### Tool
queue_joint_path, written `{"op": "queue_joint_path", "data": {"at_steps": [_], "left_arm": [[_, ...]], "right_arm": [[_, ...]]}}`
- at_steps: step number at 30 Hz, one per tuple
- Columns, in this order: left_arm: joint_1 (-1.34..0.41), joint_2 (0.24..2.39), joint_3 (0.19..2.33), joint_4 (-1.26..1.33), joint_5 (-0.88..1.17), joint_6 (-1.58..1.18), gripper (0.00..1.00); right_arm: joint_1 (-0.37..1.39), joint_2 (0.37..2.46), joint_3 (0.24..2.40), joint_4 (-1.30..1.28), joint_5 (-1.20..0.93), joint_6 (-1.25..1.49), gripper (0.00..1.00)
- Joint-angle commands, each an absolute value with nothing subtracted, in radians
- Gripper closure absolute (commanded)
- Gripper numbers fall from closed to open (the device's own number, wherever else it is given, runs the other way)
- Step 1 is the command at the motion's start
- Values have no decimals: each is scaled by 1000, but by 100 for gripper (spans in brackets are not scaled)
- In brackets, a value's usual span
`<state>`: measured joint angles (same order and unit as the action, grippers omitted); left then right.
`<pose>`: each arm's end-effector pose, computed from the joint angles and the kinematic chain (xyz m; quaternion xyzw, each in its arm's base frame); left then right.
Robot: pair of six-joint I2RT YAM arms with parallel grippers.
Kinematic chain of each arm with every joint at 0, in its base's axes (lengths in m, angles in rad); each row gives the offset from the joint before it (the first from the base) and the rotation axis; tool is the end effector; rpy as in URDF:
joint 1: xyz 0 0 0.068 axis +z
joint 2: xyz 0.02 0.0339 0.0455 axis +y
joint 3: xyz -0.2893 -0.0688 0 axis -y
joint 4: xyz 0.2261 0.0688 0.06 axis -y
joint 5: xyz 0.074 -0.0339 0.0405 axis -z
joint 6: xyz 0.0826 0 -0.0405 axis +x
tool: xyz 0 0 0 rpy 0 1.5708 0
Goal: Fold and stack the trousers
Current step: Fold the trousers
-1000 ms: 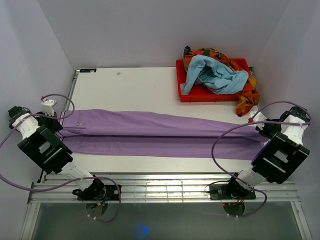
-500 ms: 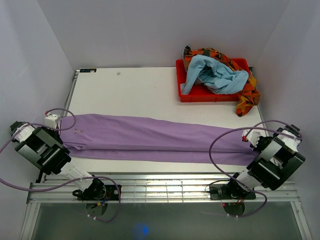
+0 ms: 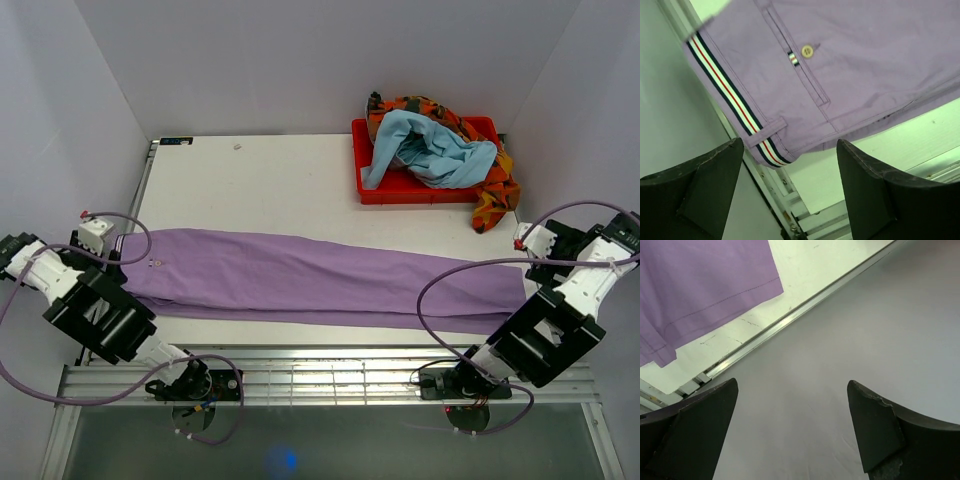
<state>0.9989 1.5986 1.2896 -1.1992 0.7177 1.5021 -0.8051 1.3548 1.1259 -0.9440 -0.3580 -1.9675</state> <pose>0.1919 0.1978 0.2551 0.2436 0.9036 -0.0827 0.3424 0.1944 -0.1605 0.2637 -0.5590 0.7869 -0.1592 0.2072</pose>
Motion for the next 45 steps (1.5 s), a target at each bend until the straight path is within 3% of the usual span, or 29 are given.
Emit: {"op": "queue_joint_path", "data": {"at_steps": [1, 4, 7, 12, 15, 18, 19, 21, 24, 26, 28, 30, 31, 32, 39, 45], "left_arm": [[1000, 1513, 1353, -1330, 871, 1568, 14], [989, 1523, 1355, -1338, 906, 1526, 14], [954, 1526, 1312, -1324, 891, 1488, 16], [829, 1479, 1149, -1137, 786, 1341, 21], [795, 1468, 1040, -1042, 701, 1270, 23], [795, 1497, 1003, -1011, 660, 1240, 23], [796, 1509, 1000, -1008, 655, 1230, 23], [795, 1541, 997, -997, 644, 1212, 23], [795, 1568, 999, -954, 631, 1174, 24], [795, 1588, 997, -928, 609, 1164, 26], [795, 1609, 997, -913, 577, 1157, 34], [795, 1627, 1002, -893, 548, 1146, 42], [795, 1652, 1005, -884, 514, 1137, 52], [796, 1666, 1008, -871, 499, 1131, 58], [810, 1724, 1028, -851, 428, 1104, 100], [848, 1697, 1063, -876, 472, 1169, 100]], "right_arm": [[-808, 1324, 1196, -1170, -460, -1988, 5], [-798, 1331, 1190, -1219, -474, -1967, 0], [-772, 1345, 1123, -1183, -428, -1919, 17], [-727, 1354, 1008, -1088, -378, -1770, 31], [-713, 1329, 919, -1045, -342, -1762, 30], [-713, 1275, 839, -991, -308, -1808, 22], [-715, 1260, 821, -977, -301, -1824, 13], [-715, 1217, 769, -928, -288, -1864, 12], [-713, 1174, 695, -849, -258, -1907, 15], [-713, 1160, 661, -784, -242, -1945, 30], [-715, 1131, 637, -759, -235, -1969, 51], [-716, 1100, 638, -758, -245, -1988, 63], [-718, 1088, 641, -759, -252, -1999, 83], [-719, 1075, 644, -762, -256, -2022, 92], [-749, 942, 660, -775, -308, -2130, 92], [-767, 904, 498, -740, -243, -2215, 92]]}}
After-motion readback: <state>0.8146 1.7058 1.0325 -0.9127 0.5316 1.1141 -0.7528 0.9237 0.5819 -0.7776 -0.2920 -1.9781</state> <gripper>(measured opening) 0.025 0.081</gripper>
